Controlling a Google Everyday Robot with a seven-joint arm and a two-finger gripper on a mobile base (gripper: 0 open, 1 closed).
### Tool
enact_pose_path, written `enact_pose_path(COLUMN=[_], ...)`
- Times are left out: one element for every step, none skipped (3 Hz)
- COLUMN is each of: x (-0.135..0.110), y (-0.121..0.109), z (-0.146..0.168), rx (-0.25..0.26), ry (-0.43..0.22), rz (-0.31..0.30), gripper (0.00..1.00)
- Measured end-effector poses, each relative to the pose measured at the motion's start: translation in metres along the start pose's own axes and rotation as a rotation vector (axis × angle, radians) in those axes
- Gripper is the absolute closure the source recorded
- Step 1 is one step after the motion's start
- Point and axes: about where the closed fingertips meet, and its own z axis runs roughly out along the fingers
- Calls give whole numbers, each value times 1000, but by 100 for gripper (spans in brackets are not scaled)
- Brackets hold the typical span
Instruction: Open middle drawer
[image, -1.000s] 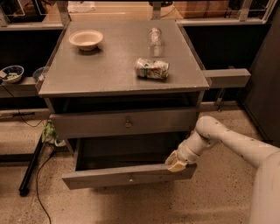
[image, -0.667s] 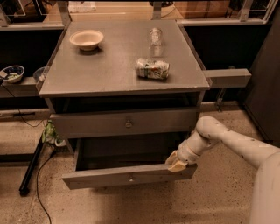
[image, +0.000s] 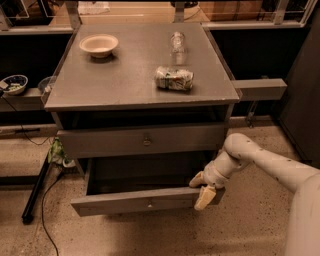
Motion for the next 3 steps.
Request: enact_pose_path(x=[0, 0, -3], y=[0, 0, 7], z=[1, 1, -23], rx=[-2, -2, 49], ry=[0, 0, 13], rz=[0, 0, 0], gripper=[0, 0, 0])
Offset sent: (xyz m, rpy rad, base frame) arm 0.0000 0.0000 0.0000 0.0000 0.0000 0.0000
